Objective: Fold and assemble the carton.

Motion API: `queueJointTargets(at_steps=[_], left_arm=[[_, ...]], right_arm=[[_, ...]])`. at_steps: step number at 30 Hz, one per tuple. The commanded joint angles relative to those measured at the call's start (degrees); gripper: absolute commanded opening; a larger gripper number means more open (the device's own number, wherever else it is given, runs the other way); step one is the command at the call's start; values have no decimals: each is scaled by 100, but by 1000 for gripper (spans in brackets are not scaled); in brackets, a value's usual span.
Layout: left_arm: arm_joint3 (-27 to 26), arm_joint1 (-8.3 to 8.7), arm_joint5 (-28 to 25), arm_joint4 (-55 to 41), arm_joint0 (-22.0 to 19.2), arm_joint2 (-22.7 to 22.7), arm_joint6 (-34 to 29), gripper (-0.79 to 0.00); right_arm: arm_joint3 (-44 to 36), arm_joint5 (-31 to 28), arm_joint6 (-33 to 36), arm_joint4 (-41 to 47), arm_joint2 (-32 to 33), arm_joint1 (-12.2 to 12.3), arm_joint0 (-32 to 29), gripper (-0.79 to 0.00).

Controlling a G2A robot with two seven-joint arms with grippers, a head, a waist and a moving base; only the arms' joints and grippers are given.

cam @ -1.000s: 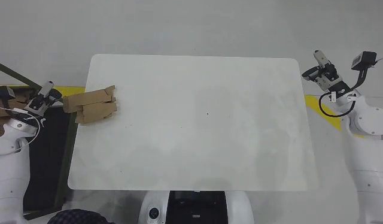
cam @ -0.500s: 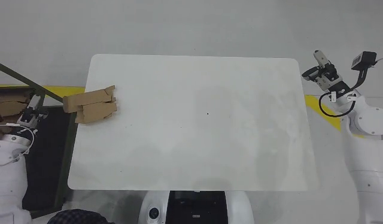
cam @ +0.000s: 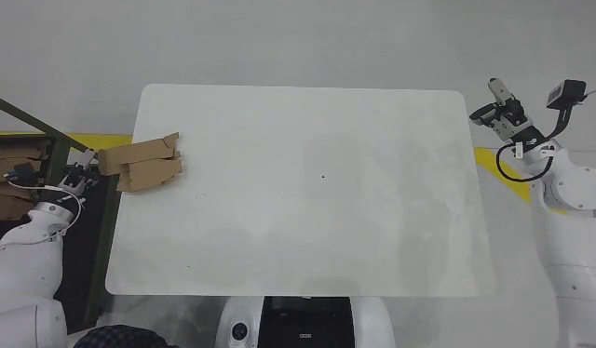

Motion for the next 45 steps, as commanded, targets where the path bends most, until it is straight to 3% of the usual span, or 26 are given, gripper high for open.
queueJointTargets(at_steps=[1,5,8,9,12,18,20,29,38,45], left_arm=[[98,-18,9,104,-99,75,67,0],[238,-46,1,299,-258,200,220,-25],[334,-66,7,363,-353,269,216,-114],[357,-72,-6,378,-377,290,190,-175],[429,-90,-27,370,-433,333,112,-243],[527,-101,-41,294,-488,356,69,-539],[546,-102,-37,241,-501,355,8,-785],[589,-96,-3,-334,-553,222,-571,-785],[289,9,216,-1755,-614,-257,-2038,-785],[-291,39,636,-2735,-563,-499,-2995,-785]], right_arm=[[0,0,0,0,0,0,0,0],[0,0,0,0,0,0,0,0],[0,0,0,0,0,0,0,0],[0,0,0,0,0,0,0,0],[0,0,0,0,0,0,0,0],[0,0,0,0,0,0,0,0],[0,0,0,0,0,0,0,0],[0,0,0,0,0,0,0,0],[0,0,0,0,0,0,0,0],[0,0,0,0,0,0,0,0]])
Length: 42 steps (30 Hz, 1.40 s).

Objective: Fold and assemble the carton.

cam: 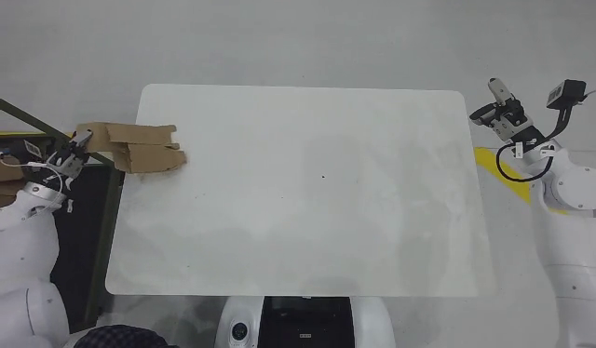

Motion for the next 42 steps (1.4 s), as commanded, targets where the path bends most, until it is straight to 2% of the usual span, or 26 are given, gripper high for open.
queueJointTargets(at_steps=[1,6,10,21,26,34,42], left_arm=[[-284,0,170,-257,45,-35,-158,-785],[-1090,-30,506,-757,244,-10,-494,-785],[-1727,-102,626,-994,420,174,-614,-785],[-3030,-423,733,-1225,865,1222,-653,-785],[-3554,-518,789,-1117,983,1613,-504,-785],[-4024,-628,1032,-1055,897,2087,-354,-785],[-4030,-703,1161,-1065,703,2352,-207,-785]], right_arm=[[0,0,0,0,0,0,0,0],[0,0,0,0,0,0,0,0],[0,0,0,0,0,0,0,0],[0,0,0,0,0,0,0,0],[0,0,0,0,0,0,0,0],[0,0,0,0,0,0,0,0],[0,0,0,0,0,0,0,0]])
